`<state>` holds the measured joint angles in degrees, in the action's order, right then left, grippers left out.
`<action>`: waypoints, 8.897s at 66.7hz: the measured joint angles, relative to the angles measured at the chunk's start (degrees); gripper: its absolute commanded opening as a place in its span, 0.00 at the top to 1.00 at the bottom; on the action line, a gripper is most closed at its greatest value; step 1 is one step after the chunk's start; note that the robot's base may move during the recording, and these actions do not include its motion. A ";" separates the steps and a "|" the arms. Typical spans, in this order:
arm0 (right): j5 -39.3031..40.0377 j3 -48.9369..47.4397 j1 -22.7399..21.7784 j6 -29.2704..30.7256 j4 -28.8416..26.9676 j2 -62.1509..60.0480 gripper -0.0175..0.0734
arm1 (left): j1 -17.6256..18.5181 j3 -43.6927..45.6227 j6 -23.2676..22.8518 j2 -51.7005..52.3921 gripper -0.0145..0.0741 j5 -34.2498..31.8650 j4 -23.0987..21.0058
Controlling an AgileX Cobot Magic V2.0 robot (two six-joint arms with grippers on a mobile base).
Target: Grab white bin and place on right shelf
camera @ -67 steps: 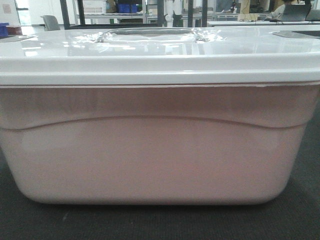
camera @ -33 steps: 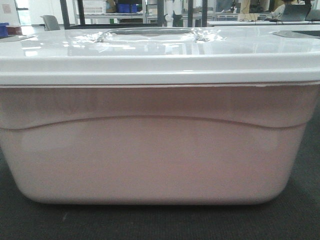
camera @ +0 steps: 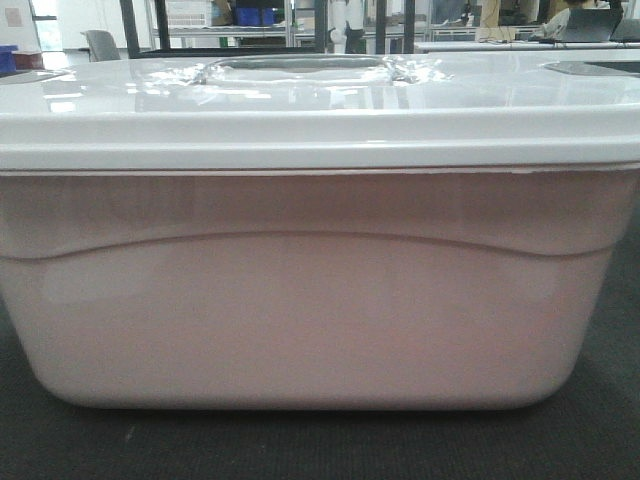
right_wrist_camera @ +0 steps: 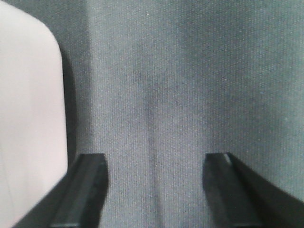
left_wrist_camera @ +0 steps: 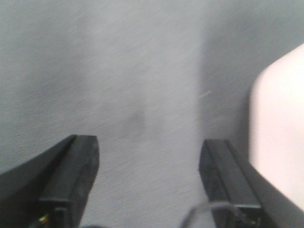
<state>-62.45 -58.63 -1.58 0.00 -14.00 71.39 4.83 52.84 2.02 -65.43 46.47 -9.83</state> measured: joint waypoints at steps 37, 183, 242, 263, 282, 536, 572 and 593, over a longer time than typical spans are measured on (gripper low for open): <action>-1.59 -9.52 0.00 6.16 -16.67 0.00 0.18 | 0.00 15.00 0.20 -0.63 0.44 7.58 -9.91; -6.13 7.39 -13.21 38.12 -47.82 6.64 0.18 | -9.58 -0.21 42.72 -16.03 0.47 21.13 -54.55; -5.93 7.39 -10.08 38.12 -48.55 6.64 0.18 | -4.83 -0.21 42.16 -16.41 0.47 18.41 -55.89; -5.93 7.39 -10.08 38.12 -48.55 6.64 0.18 | -4.83 -0.21 42.16 -16.41 0.47 17.88 -56.26; -5.43 7.39 -10.08 38.12 -48.55 6.64 0.37 | -4.83 -0.34 42.16 -16.41 0.47 17.66 -56.15; -4.28 7.39 -10.63 42.68 -50.23 -9.05 0.43 | -5.11 -0.57 42.96 3.50 0.57 16.67 -56.34; -4.30 7.49 -10.63 42.27 -48.25 -18.00 0.43 | -5.11 -0.70 43.06 5.94 0.57 16.64 -55.54; -4.90 7.49 -10.63 42.27 -48.23 -18.33 0.43 | -5.25 -0.70 43.06 9.65 0.57 16.64 -54.37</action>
<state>-67.35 -51.15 -12.22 42.27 -62.23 53.06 -0.42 52.14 45.08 -55.77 63.11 -64.20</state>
